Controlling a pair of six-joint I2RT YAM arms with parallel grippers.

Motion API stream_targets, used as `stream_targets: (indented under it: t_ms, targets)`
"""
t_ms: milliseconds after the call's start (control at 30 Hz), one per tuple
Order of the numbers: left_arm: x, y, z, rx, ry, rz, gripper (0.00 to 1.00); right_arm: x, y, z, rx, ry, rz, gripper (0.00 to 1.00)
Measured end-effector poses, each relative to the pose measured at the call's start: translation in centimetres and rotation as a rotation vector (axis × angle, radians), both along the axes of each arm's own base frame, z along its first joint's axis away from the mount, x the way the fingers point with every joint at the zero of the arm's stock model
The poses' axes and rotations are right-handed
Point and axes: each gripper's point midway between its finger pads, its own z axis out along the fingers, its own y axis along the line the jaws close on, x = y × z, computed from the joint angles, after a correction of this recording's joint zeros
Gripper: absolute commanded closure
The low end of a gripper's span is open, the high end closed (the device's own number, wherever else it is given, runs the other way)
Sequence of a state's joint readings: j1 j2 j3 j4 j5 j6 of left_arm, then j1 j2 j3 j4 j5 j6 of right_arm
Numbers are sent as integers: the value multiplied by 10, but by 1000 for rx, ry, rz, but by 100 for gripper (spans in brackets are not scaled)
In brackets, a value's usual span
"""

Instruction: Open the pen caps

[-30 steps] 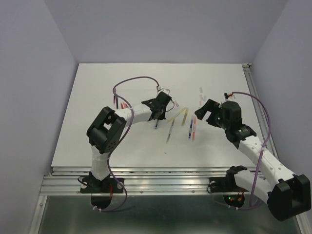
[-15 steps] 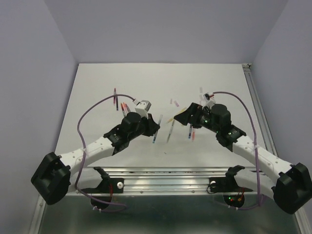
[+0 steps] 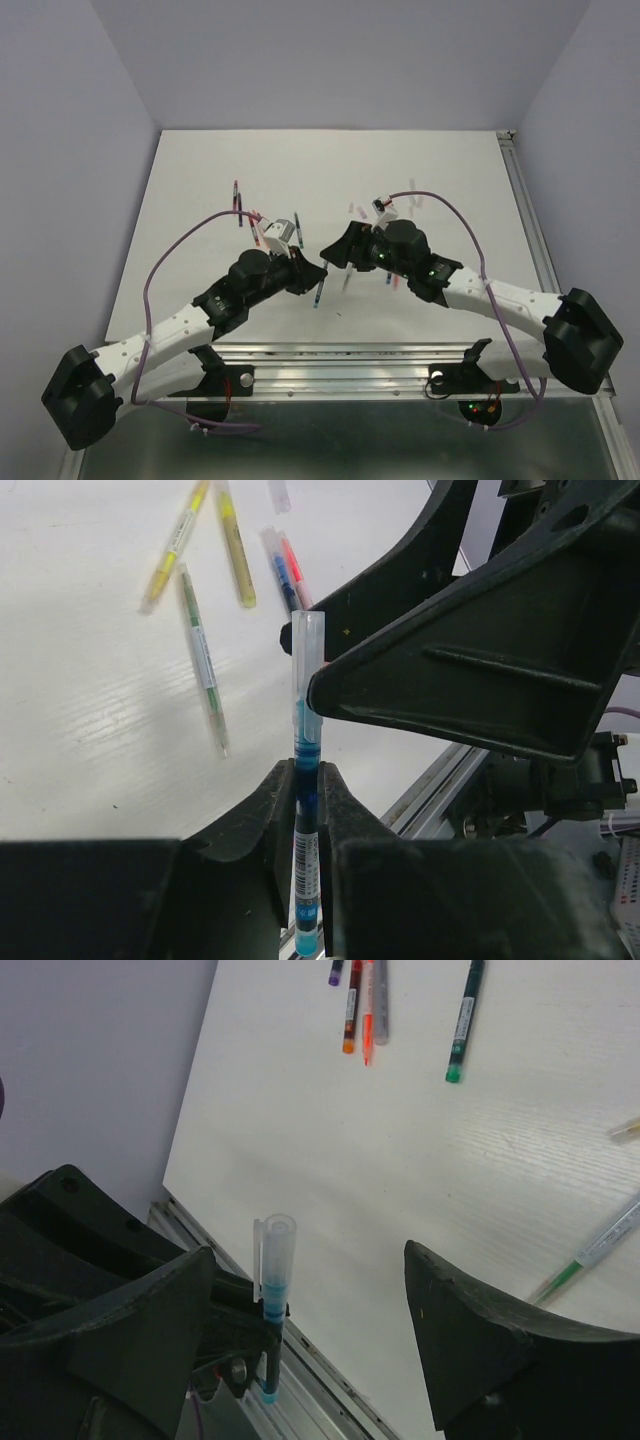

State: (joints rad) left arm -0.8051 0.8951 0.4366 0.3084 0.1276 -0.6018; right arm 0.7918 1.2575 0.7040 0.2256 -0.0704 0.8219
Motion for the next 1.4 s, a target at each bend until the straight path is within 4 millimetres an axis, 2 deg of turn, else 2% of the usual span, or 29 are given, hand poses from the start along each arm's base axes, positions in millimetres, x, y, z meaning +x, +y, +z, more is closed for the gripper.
stream_targets:
  t_ms: [67, 167, 200, 267, 300, 400, 800, 867, 900, 1000, 1067, 1133, 1267, 1400]
  targets:
    - [-1, 1, -1, -2, 8, 2, 100, 0, 6, 1, 6, -6, 2, 28]
    - [-2, 1, -2, -4, 22, 5, 100, 2, 15, 1, 7, -9, 2, 45]
    - [-2, 1, -3, -5, 26, 7, 100, 4, 16, 1, 8, -9, -7, 59]
    - [-3, 2, -4, -4, 34, 11, 100, 6, 18, -1, 3, -10, -16, 74]
    - [-3, 2, -5, -2, 39, 14, 100, 6, 19, -2, 4, -7, -22, 85]
    - [-2, 4, -9, 4, 59, 31, 100, 6, 22, 2, 15, -15, -35, 99]
    - [5, 2, -10, -39, 110, 95, 100, 24, 14, 1, -108, -6, -155, 99]
    - [0, 1, -15, -32, 141, 94, 100, 42, -1, 3, -136, -24, -216, 99]
    - [-7, 1, -24, -10, 170, 82, 100, 63, -17, 9, -141, -41, -278, 99]
    - [-31, 9, -61, 84, 274, 57, 100, 134, -90, 26, -155, -79, -526, 99]
    - [-39, 16, -77, 133, 324, 61, 100, 161, -133, 33, -175, -96, -652, 99]
    - [-41, 20, -84, 160, 348, 75, 100, 172, -159, 33, -201, -106, -708, 99]
    - [-31, 32, -94, 237, 371, 167, 100, 173, -177, 24, -276, -105, -711, 99]
    - [-2, 36, -85, 290, 355, 282, 100, 172, -191, 10, -336, -93, -712, 99]
